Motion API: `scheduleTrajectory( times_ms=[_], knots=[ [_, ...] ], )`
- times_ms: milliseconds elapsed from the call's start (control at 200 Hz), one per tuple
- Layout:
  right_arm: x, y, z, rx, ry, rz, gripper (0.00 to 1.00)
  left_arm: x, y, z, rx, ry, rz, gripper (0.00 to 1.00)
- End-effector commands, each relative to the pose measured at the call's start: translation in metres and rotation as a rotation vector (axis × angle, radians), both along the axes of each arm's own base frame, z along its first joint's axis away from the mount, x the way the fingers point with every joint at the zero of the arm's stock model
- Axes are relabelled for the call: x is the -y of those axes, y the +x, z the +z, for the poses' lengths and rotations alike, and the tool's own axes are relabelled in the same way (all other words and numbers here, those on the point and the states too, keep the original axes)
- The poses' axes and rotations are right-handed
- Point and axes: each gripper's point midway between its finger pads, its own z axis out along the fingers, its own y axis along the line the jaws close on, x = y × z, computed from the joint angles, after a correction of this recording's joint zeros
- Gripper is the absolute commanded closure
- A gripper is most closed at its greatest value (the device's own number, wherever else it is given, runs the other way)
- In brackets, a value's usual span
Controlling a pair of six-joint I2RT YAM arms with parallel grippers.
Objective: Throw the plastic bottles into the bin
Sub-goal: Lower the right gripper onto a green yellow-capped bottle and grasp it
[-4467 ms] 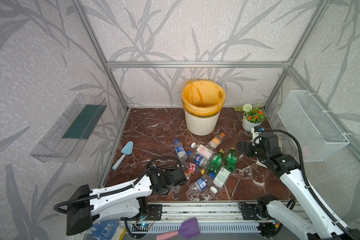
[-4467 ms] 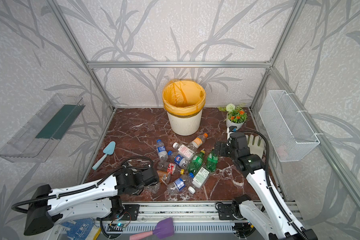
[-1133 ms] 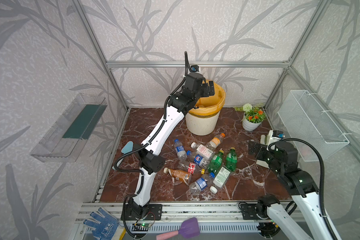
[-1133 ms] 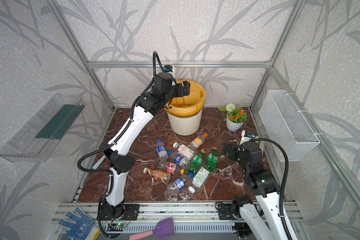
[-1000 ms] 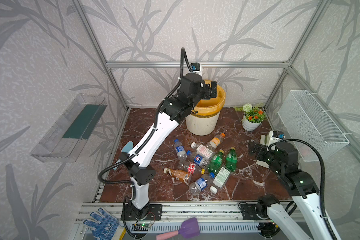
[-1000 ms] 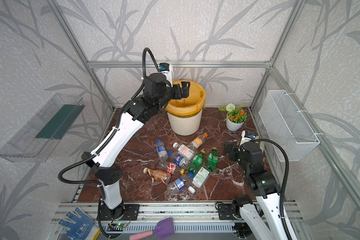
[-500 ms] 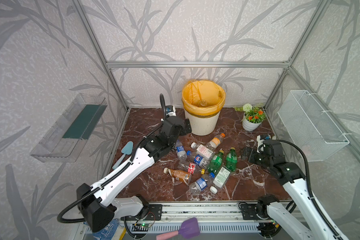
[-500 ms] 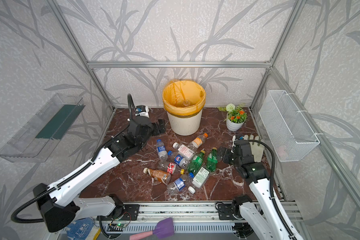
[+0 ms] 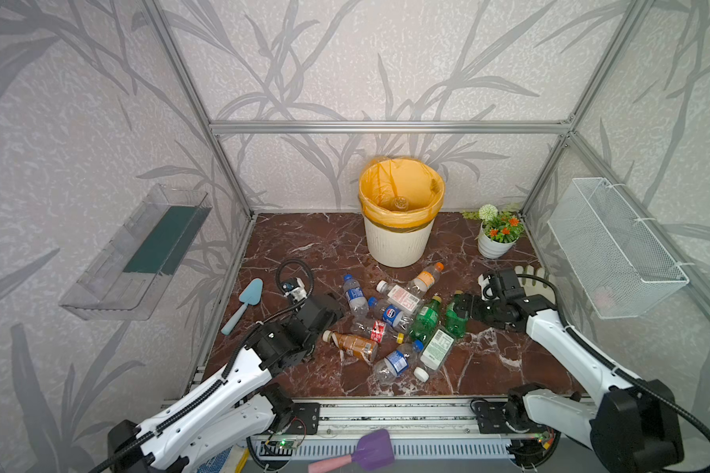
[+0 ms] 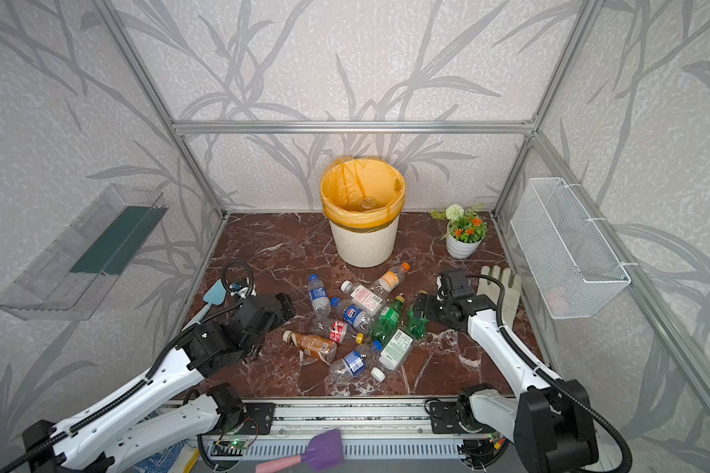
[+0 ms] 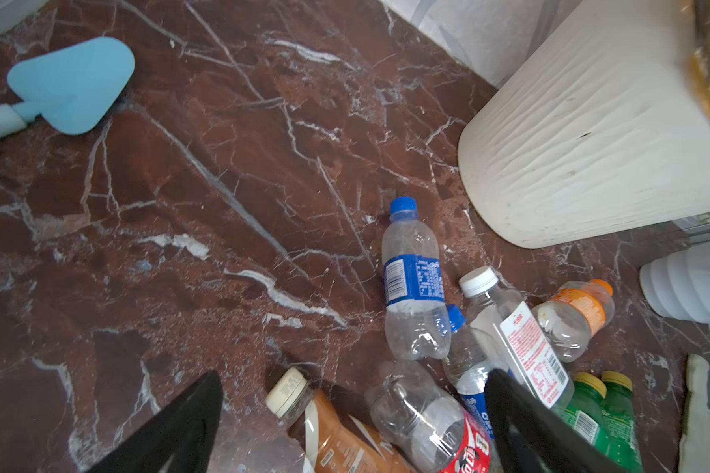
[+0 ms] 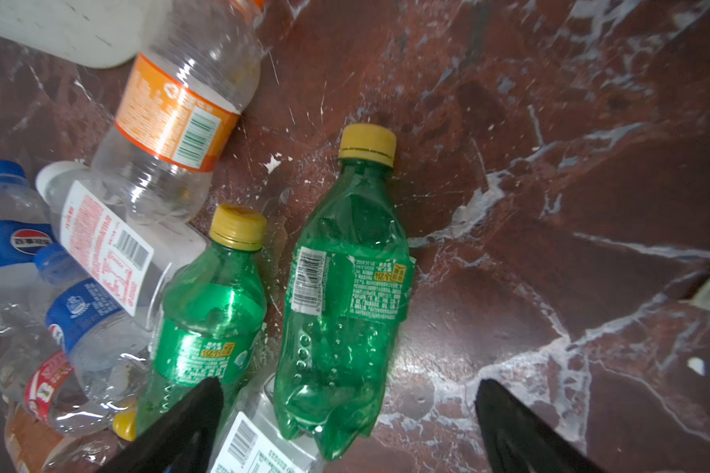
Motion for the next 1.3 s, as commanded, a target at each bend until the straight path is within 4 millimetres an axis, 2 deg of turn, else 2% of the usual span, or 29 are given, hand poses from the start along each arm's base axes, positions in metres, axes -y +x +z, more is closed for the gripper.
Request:
scheduleTrajectory(
  times_ms=[0,205,655,895,1030,1130,1210,1295],
  knots=[
    [-0.01,0.009,-0.003,-0.004,0.017,0.057,0.06,-0.006,-0.006,-0.009,-0.031,-0.007,0.062,0.01],
    [-0.013,0.018,-0.018,-0.063,0.0,0.07,0.08,0.003,-0.008,-0.022,-0.067,-0.026,0.041,0.01],
    [-0.016,0.033,-0.042,-0.138,-0.027,0.098,0.15,-0.005,-0.014,-0.031,-0.068,-0.04,0.066,0.01],
    [-0.019,0.032,-0.044,-0.152,-0.012,0.116,0.27,-0.008,-0.016,-0.031,-0.057,-0.05,0.075,0.01],
    [-0.022,0.034,-0.037,-0.132,0.004,0.121,0.4,-0.007,-0.016,-0.032,-0.059,-0.049,0.076,0.01],
    [-0.021,0.038,-0.023,-0.085,0.004,0.113,0.41,-0.008,-0.015,-0.032,-0.056,-0.045,0.077,0.01],
    [-0.021,0.045,-0.003,-0.027,0.004,0.112,0.41,-0.009,-0.014,-0.032,-0.05,-0.042,0.084,0.01],
    [-0.02,0.056,0.033,0.068,-0.003,0.12,0.43,-0.01,-0.013,-0.032,-0.04,-0.039,0.088,0.01]
  ],
)
